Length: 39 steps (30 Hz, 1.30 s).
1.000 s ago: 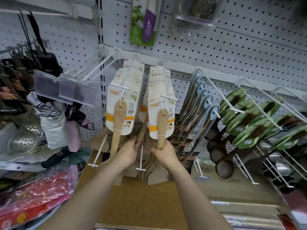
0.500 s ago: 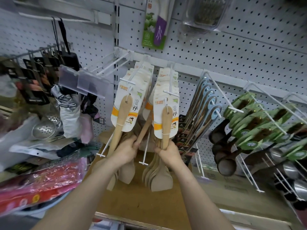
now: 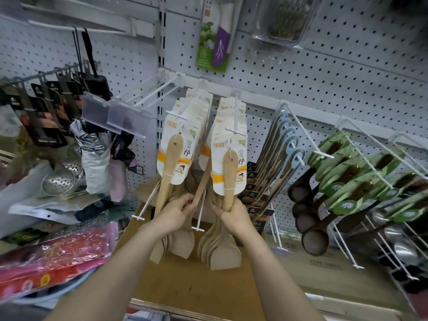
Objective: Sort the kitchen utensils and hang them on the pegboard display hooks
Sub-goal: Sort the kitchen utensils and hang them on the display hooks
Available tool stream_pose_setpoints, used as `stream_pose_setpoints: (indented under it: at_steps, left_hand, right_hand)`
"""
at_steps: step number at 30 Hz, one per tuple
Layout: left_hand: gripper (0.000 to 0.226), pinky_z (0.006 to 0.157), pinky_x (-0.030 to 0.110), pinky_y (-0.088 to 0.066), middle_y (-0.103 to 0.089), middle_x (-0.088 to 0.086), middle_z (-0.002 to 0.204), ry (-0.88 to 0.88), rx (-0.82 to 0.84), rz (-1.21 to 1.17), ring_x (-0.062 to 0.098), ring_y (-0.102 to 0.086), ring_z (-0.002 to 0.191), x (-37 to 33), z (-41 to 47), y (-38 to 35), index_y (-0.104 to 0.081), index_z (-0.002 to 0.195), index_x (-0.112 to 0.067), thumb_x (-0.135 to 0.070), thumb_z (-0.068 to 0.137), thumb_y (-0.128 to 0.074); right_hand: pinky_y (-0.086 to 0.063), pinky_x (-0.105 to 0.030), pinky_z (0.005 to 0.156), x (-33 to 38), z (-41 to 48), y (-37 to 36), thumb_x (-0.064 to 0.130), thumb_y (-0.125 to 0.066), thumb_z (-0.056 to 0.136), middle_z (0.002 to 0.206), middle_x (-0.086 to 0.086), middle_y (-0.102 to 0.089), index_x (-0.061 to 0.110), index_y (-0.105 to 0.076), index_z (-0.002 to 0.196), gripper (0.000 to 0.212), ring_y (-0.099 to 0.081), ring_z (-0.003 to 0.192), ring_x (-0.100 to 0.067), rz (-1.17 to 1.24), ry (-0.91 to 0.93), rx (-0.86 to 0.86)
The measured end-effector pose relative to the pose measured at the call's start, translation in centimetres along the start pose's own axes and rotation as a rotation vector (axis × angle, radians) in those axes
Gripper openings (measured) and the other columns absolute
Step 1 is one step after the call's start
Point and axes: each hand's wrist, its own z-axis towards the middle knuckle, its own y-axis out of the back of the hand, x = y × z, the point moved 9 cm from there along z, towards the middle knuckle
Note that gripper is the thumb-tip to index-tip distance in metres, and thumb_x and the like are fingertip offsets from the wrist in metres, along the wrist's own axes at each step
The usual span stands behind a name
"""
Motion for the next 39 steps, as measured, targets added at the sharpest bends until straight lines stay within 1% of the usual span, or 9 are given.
stream_pose_setpoints:
  at_steps: [5, 8, 12, 16, 23, 27, 34, 36, 39]
  left_hand:
    - [0.023, 0.097, 0.041, -0.046, -0.06, 0.007, 0.119, 0.056, 0.118, -0.031, 0.026, -0.058, 0.108, 0.3, 0.0, -0.8, -0.056, 0.12, -0.026, -0.027, 0.101, -0.044]
    - [0.028, 0.099, 0.037, -0.042, -0.058, -0.001, 0.115, 0.055, 0.132, 0.014, 0.021, -0.054, 0.11, 0.5, 0.0, -0.7, -0.055, 0.126, -0.022, -0.029, 0.101, -0.044]
    - [0.013, 0.093, 0.037, -0.047, -0.066, -0.003, 0.102, 0.002, 0.145, 0.038, 0.017, -0.06, 0.098, 0.8, 0.0, -0.5, -0.061, 0.101, -0.028, -0.029, 0.099, -0.048]
    - [0.021, 0.071, 0.034, -0.044, -0.059, -0.002, 0.073, -0.025, 0.155, 0.05, 0.016, -0.056, 0.073, 1.0, 0.1, -0.2, -0.059, 0.08, -0.023, -0.032, 0.098, -0.051]
    - [0.016, 0.073, 0.027, -0.049, -0.062, 0.001, 0.086, -0.013, 0.323, -0.098, 0.013, -0.057, 0.079, 0.2, -1.3, -0.7, -0.058, 0.096, -0.012, -0.027, 0.098, -0.051]
    - [0.014, 0.072, 0.028, -0.049, -0.06, 0.003, 0.086, 0.002, 0.352, -0.123, 0.015, -0.056, 0.079, 0.5, -1.8, -0.4, -0.057, 0.094, -0.016, -0.027, 0.098, -0.051]
    - [0.014, 0.067, 0.023, -0.053, -0.061, 0.0, 0.084, -0.032, 0.31, -0.104, 0.012, -0.061, 0.074, -0.4, -3.0, -0.3, -0.054, 0.085, -0.021, -0.025, 0.098, -0.052]
    - [0.015, 0.072, 0.028, -0.054, -0.061, -0.001, 0.081, -0.046, 0.286, -0.077, 0.012, -0.062, 0.073, -0.8, -3.1, -0.4, -0.055, 0.083, -0.02, -0.025, 0.097, -0.054]
    - [0.013, 0.07, 0.026, -0.053, -0.063, -0.004, 0.077, -0.075, 0.274, -0.013, 0.008, -0.062, 0.07, -1.6, -3.1, -0.9, -0.057, 0.085, -0.019, -0.025, 0.096, -0.055]
  right_hand:
    - [-0.048, -0.034, 0.089, 0.1, -0.2, 0.4, 0.026, -0.068, 0.089, 0.108, -0.001, -0.062, 0.016, -0.055, 0.122, 0.037, -0.06, 0.103, -0.022, -0.019, -0.006, -0.015]
    - [-0.045, -0.03, 0.086, 0.3, -0.4, 0.6, 0.024, -0.068, 0.09, 0.106, 0.001, -0.059, 0.015, -0.054, 0.123, 0.037, -0.058, 0.103, -0.022, -0.019, -0.006, -0.02]
    - [-0.046, -0.031, 0.085, 0.2, -0.4, 0.4, 0.025, -0.069, 0.089, 0.105, 0.001, -0.06, 0.019, -0.054, 0.114, 0.03, -0.059, 0.1, -0.021, -0.013, -0.019, -0.028]
    - [-0.044, -0.029, 0.081, 0.1, -0.4, 0.1, 0.025, -0.069, 0.089, 0.104, 0.0, -0.062, 0.019, -0.055, 0.113, 0.029, -0.059, 0.097, -0.019, -0.002, -0.033, -0.02]
    - [-0.041, -0.026, 0.082, 0.1, -0.8, 0.3, 0.024, -0.07, 0.088, 0.112, -0.002, -0.065, 0.014, -0.059, 0.121, 0.036, -0.06, 0.103, -0.02, -0.015, -0.038, 0.001]
    - [-0.042, -0.027, 0.081, 0.3, -1.2, 0.3, 0.023, -0.071, 0.087, 0.109, -0.004, -0.066, 0.012, -0.059, 0.12, 0.036, -0.061, 0.1, -0.02, -0.004, -0.031, 0.02]
    - [-0.052, -0.044, 0.095, 0.5, -2.1, 0.5, 0.022, -0.071, 0.085, 0.109, -0.006, -0.066, 0.016, -0.059, 0.117, 0.034, -0.063, 0.103, -0.024, 0.013, -0.051, 0.055]
    - [-0.052, -0.046, 0.095, 0.6, -2.3, 0.7, 0.022, -0.072, 0.085, 0.108, -0.006, -0.067, 0.016, -0.06, 0.116, 0.034, -0.064, 0.102, -0.024, 0.006, -0.048, 0.051]
    - [-0.052, -0.042, 0.094, 0.6, -2.6, 1.3, 0.021, -0.072, 0.085, 0.108, -0.007, -0.067, 0.015, -0.06, 0.116, 0.034, -0.064, 0.102, -0.025, -0.005, -0.057, 0.051]
